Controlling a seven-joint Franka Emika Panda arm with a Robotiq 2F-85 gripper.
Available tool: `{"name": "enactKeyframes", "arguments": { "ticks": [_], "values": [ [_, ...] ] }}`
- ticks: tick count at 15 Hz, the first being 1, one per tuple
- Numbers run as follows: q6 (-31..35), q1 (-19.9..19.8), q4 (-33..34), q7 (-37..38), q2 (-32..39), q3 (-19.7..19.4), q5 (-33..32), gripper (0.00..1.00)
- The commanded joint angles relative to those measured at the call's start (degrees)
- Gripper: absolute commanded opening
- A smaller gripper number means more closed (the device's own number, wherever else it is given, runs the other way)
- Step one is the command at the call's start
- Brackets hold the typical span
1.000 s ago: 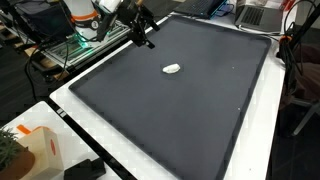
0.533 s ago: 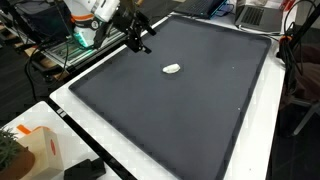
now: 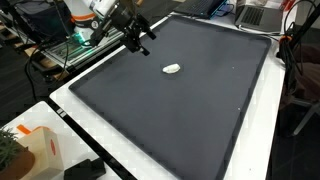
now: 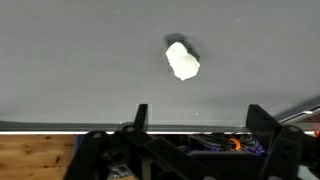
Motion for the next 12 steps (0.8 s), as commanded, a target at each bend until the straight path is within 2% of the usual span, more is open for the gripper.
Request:
{"name": "enactKeyframes", "arguments": {
  "ticks": [1,6,8,12],
  "values": [
    [0.08,0.02,0.03,-0.02,0.02,0.07,0.04,1.0],
    [1.24,0.73,0.36,-1.21,0.21,1.12,3.65,1.0],
    [5.75,1.55,0.54,0.21,-0.28,3.01,4.37,1.0],
    [15.46,4.16,-1.02,10.39,-2.68,7.83,-3.56,1.0]
  ]
}}
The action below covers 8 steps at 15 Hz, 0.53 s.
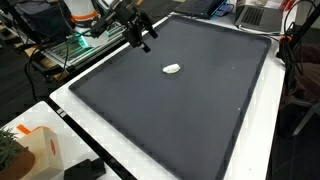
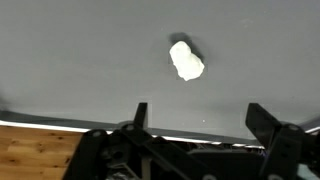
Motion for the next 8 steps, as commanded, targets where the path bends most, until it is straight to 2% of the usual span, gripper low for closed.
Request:
{"name": "enactKeyframes", "arguments": {
  "ticks": [1,2,3,7,8],
  "values": [
    [7.0,2.89,-2.11,10.56,-2.35,3.95,-7.45,1.0],
    [8.48,3.61,-2.09,14.75,-1.54,5.14,-10.16,1.0],
    [7.65,-2.87,-2.41,19.84,-0.09,12.75,-13.87,1.0],
    [4.43,-6.98,-1.02,38.45,7.73,17.06,-28.18,1.0],
    [-0.81,-8.41,-1.45,42.43,6.1,16.64,-33.79,1.0]
  ]
}}
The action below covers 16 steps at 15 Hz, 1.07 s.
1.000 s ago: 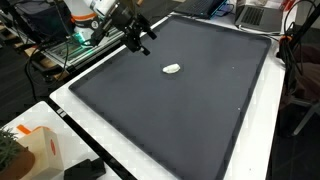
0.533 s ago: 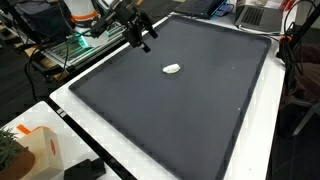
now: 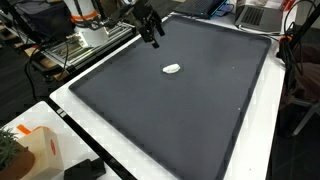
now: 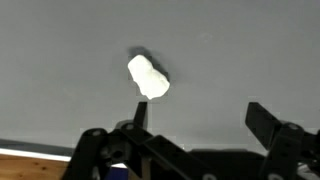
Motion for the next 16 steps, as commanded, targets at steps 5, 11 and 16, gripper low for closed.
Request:
{"name": "enactKeyframes", "arguments": {
  "ticks": [5,11,16],
  "values": [
    [-5.32,-3.66,0.81,10.45,3.19,0.93,-10.25,1.0],
    [-3.92,-4.89,0.11,31.99,2.59,1.29,-26.98,1.0],
    [-5.92,-9.23,0.98,52.87,3.18,1.46,-51.19,1.0]
  ]
}}
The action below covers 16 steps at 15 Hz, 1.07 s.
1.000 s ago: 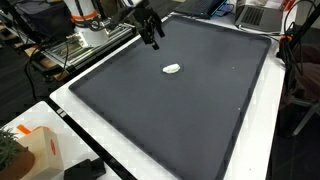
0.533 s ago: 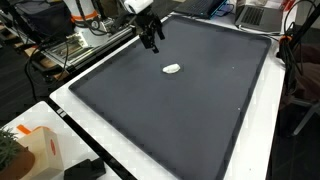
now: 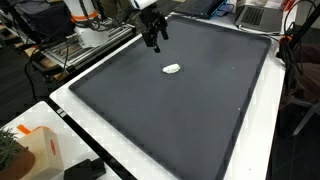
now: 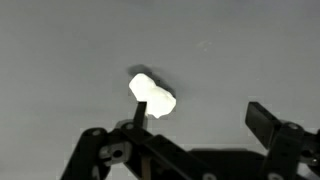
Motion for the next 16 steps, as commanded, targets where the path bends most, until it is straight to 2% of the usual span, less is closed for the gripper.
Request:
{"name": "enactKeyframes", "arguments": {
  "ticks": [1,3,5,9,10,12,15,16],
  "values": [
    [-2.77,-3.83,0.77,13.8,-0.42,0.09,-16.1,1.0],
    [-7.42,-5.45,2.68,22.09,-2.43,-0.36,-25.61,1.0],
    [-15.3,-6.33,5.82,29.84,-5.84,0.53,-33.53,1.0],
    [-30.65,-5.04,13.83,33.42,-9.36,1.84,-36.48,1.0],
    [-25.61,-4.86,11.9,30.98,-7.55,0.85,-34.37,1.0],
    [-29.7,-4.63,14.2,31.7,-9.26,1.41,-34.66,1.0],
    [-29.97,-4.62,14.34,31.93,-9.31,1.47,-34.74,1.0],
    [-31.73,-5.35,15.72,35.41,-8.29,2.35,-37.05,1.0]
  ]
}}
